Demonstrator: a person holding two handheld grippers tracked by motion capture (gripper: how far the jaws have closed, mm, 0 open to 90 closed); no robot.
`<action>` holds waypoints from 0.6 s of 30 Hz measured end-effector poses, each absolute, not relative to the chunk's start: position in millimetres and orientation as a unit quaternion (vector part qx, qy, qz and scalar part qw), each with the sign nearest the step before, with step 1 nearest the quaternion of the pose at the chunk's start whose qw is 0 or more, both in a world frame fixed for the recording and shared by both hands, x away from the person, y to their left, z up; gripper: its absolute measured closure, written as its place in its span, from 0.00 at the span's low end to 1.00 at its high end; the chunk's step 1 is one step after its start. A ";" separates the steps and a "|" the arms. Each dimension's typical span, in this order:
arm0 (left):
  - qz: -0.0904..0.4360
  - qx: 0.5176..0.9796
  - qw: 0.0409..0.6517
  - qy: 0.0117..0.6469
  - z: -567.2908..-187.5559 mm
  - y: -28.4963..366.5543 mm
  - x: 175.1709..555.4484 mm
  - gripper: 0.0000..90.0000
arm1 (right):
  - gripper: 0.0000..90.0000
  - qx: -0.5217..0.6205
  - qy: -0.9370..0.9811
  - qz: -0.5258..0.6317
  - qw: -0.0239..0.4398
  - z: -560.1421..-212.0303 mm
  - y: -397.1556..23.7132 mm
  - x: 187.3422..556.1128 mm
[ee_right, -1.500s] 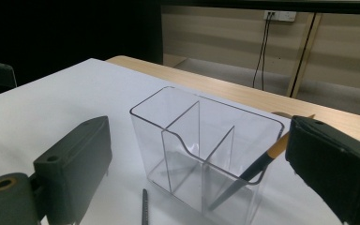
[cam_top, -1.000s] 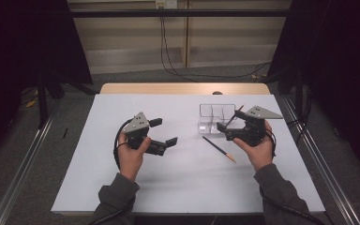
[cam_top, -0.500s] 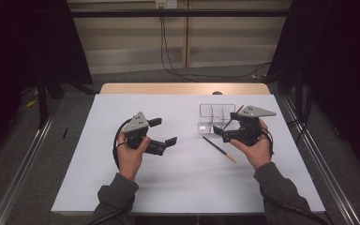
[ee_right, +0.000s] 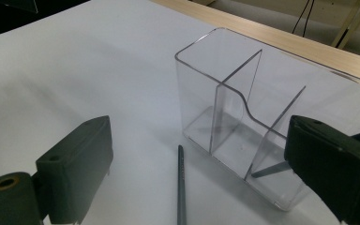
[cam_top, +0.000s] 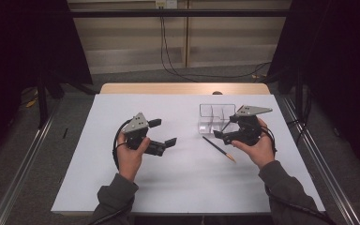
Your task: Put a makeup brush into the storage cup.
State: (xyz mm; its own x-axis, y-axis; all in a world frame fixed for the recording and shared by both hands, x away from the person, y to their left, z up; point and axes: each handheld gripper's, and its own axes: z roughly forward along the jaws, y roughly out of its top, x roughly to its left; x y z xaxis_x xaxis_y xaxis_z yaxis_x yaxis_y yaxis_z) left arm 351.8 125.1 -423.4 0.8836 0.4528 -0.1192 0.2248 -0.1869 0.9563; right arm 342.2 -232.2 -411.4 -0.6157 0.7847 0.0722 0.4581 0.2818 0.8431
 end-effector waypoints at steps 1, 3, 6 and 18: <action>0.096 0.765 0.597 0.222 -423.4 125.2 351.8 0.03 | 0.09 0.398 0.782 0.444 0.180 -410.4 -232.8 342.0; 0.097 0.766 0.595 0.223 -423.5 125.6 351.6 0.03 | 0.09 0.398 0.785 0.439 0.180 -409.6 -233.5 341.9; 0.097 0.768 0.594 0.220 -423.3 126.3 351.6 0.03 | 0.09 0.394 0.793 0.429 0.178 -408.5 -235.5 342.5; 0.096 0.766 0.596 0.221 -423.4 125.3 351.7 0.03 | 0.10 0.395 0.809 0.404 0.164 -406.5 -238.9 344.6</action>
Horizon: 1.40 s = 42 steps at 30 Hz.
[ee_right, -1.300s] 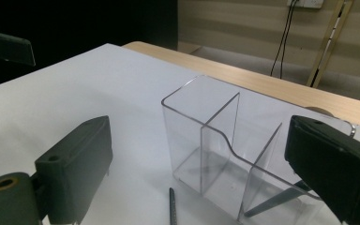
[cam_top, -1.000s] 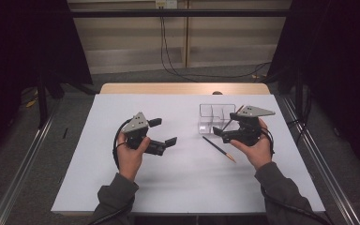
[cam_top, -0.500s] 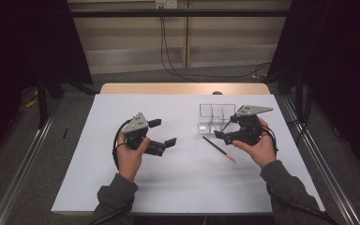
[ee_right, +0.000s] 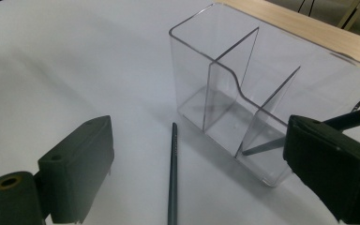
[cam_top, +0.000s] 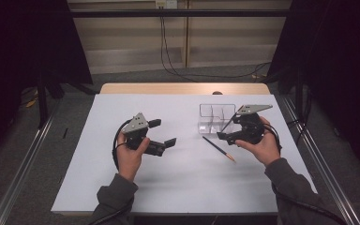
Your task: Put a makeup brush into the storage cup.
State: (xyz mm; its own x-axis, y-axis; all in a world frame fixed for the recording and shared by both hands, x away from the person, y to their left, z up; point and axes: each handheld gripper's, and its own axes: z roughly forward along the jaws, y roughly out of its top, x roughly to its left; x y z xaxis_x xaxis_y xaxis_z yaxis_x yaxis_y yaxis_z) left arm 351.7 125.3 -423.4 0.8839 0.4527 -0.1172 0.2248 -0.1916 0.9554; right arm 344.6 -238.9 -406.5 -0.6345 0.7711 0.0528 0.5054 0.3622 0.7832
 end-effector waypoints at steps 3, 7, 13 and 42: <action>0.096 0.766 0.596 0.221 -423.5 125.1 352.1 0.03 | 0.10 0.393 0.816 0.393 0.158 -407.4 -238.1 344.6; 0.099 0.767 0.593 0.223 -423.3 125.1 352.6 0.03 | 0.10 0.390 0.824 0.380 0.155 -408.1 -237.3 345.1; 0.092 0.767 0.596 0.220 -424.6 122.0 354.3 0.03 | 0.10 0.390 0.834 0.360 0.148 -408.1 -239.3 347.1; 0.085 0.771 0.594 0.212 -426.1 112.7 358.8 0.03 | 0.14 0.384 0.870 0.285 0.118 -419.3 -234.9 347.0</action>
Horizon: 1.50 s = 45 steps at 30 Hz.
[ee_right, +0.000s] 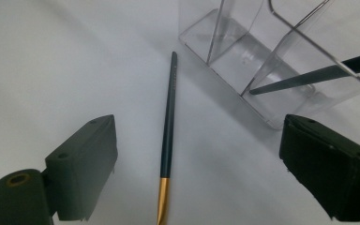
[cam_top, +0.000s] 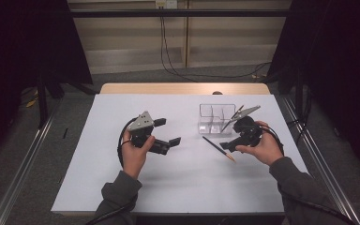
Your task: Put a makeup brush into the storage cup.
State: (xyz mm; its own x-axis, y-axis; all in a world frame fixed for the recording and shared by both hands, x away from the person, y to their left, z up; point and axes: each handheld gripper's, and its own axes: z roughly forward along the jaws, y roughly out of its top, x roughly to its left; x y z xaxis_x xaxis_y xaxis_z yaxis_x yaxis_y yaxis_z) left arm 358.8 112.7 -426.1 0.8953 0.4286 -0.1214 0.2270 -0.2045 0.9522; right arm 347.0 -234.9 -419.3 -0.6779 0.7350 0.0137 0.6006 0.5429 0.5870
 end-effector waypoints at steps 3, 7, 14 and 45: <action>0.086 0.774 0.590 0.215 -426.5 114.4 358.2 0.03 | 0.16 0.376 0.877 0.275 0.118 -419.6 -233.4 347.1; 0.085 0.771 0.592 0.218 -426.6 116.0 357.1 0.03 | 0.17 0.375 0.881 0.267 0.109 -422.7 -231.4 348.8; 0.084 0.774 0.588 0.221 -427.7 116.9 355.4 0.03 | 0.20 0.375 0.887 0.249 0.098 -427.1 -229.8 348.7; 0.090 0.773 0.586 0.227 -427.0 124.3 354.3 0.03 | 0.46 0.350 0.904 0.230 0.083 -433.3 -226.6 349.3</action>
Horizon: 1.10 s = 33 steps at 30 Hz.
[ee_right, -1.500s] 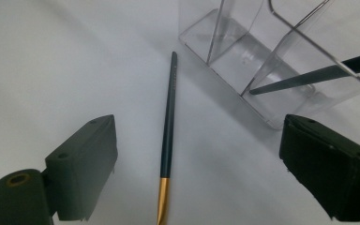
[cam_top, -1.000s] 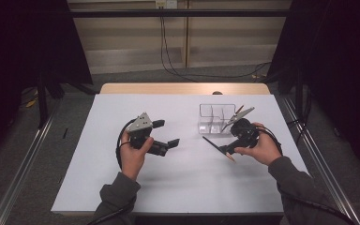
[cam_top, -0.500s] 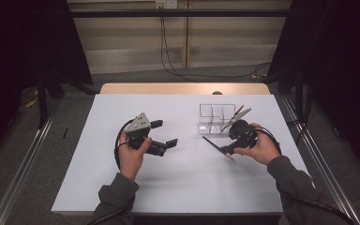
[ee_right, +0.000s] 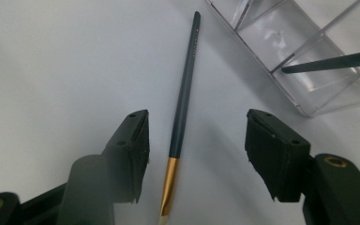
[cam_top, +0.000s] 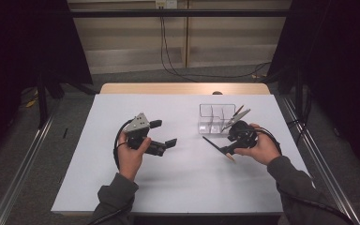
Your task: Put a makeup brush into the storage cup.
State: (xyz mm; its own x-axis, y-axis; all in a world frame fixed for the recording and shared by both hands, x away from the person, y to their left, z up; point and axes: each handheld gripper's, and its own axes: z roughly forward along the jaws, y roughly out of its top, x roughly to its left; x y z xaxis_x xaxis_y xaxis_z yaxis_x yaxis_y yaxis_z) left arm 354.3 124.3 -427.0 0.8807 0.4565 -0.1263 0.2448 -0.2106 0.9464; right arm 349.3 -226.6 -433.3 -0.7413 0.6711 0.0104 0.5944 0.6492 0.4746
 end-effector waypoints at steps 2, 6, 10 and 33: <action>0.088 0.771 0.588 0.226 -428.1 125.1 354.5 0.03 | 0.48 0.350 0.905 0.228 0.082 -434.3 -225.9 349.3; 0.089 0.770 0.588 0.230 -428.4 127.4 354.5 0.03 | 0.52 0.346 0.908 0.223 0.075 -436.3 -224.5 349.4; 0.094 0.772 0.584 0.232 -427.7 129.4 353.5 0.03 | 0.55 0.346 0.912 0.211 0.065 -438.8 -222.8 349.7; 0.099 0.775 0.580 0.233 -427.9 131.6 352.6 0.03 | 0.71 0.354 0.920 0.162 0.035 -452.7 -222.3 350.0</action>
